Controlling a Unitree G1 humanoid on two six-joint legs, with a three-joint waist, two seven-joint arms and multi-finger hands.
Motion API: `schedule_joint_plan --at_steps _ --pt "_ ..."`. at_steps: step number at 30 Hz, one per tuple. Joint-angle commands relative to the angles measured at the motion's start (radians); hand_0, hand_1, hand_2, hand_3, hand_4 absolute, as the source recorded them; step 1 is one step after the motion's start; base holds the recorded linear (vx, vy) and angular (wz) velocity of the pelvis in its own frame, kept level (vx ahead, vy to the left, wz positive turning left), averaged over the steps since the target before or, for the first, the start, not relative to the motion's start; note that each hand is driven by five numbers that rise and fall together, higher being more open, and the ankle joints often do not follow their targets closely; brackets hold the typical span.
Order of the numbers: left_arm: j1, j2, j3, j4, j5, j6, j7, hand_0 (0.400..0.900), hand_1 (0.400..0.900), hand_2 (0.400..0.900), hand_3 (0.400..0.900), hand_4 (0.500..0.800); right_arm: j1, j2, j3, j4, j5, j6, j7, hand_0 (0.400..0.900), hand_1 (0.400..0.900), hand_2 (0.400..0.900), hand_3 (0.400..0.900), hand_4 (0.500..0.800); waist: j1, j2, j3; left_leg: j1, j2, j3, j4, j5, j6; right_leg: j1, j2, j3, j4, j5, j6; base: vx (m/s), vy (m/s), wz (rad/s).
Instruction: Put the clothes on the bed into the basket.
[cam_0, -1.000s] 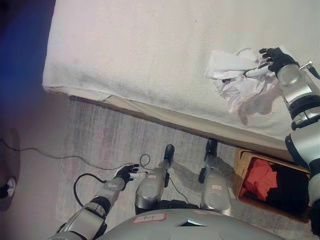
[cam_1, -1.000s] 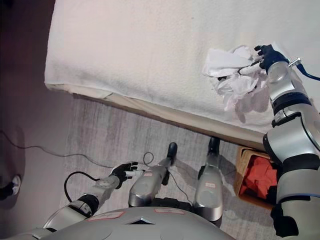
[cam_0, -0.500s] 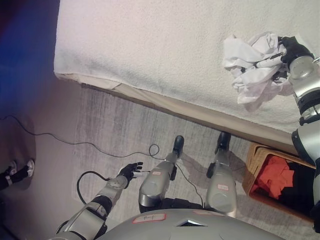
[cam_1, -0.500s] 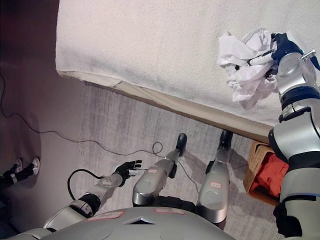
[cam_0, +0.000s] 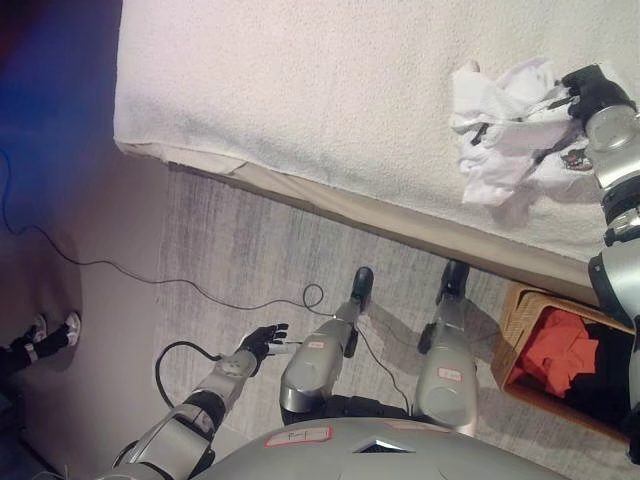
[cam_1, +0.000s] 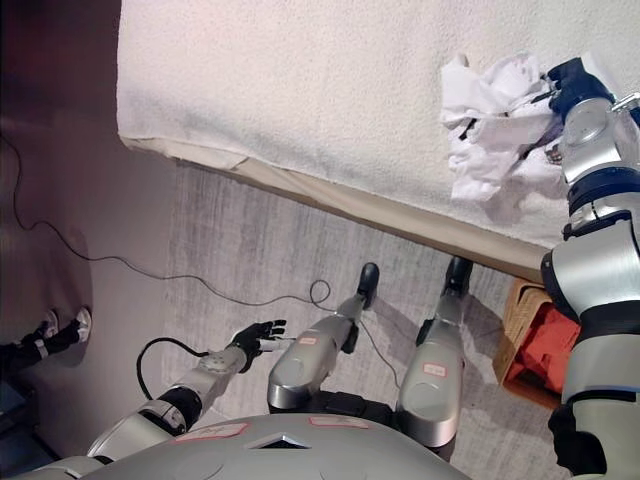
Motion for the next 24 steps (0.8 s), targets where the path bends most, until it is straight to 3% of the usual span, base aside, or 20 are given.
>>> schedule_joint_plan --at_steps 1,8,16,24 --pt "-0.005 0.041 -0.071 0.071 0.021 0.026 0.014 0.900 0.900 0.900 0.900 0.800 -0.036 0.037 0.046 0.053 0.017 -0.020 0.005 0.400 0.400 0.400 0.400 0.500 0.015 -0.066 -0.043 -0.016 -0.033 0.035 -0.033 -0.001 0.008 0.001 -0.082 0.106 0.025 -0.051 0.063 0.01 0.012 -0.09" --pt "-0.037 0.047 -0.042 0.127 0.024 0.032 0.018 0.900 0.900 0.900 0.900 0.800 -0.030 0.044 0.054 0.046 0.016 -0.010 0.010 0.400 0.400 0.400 0.400 0.500 -0.013 -0.125 -0.070 0.015 -0.026 0.058 -0.015 -0.036 0.020 0.023 -0.073 0.121 0.029 -0.059 0.063 0.02 0.004 -0.18" --pt "-0.060 0.073 0.026 0.183 0.015 0.038 0.016 0.900 0.900 0.900 0.900 0.800 -0.063 0.028 0.087 0.018 -0.002 0.000 0.030 0.400 0.400 0.400 0.400 0.500 -0.055 -0.246 -0.126 0.094 -0.021 0.137 0.046 -0.128 0.054 0.052 -0.046 0.198 0.051 -0.067 0.066 0.03 0.024 -0.48" --pt "-0.040 0.108 0.108 0.226 0.018 0.052 0.005 0.900 0.900 0.900 0.900 0.800 -0.046 -0.063 0.085 0.016 -0.034 0.008 0.059 0.400 0.400 0.400 0.400 0.500 -0.102 -0.322 -0.223 0.216 -0.001 0.221 0.065 -0.199 0.065 0.107 -0.009 0.271 0.068 -0.084 0.077 0.06 0.032 -0.43"
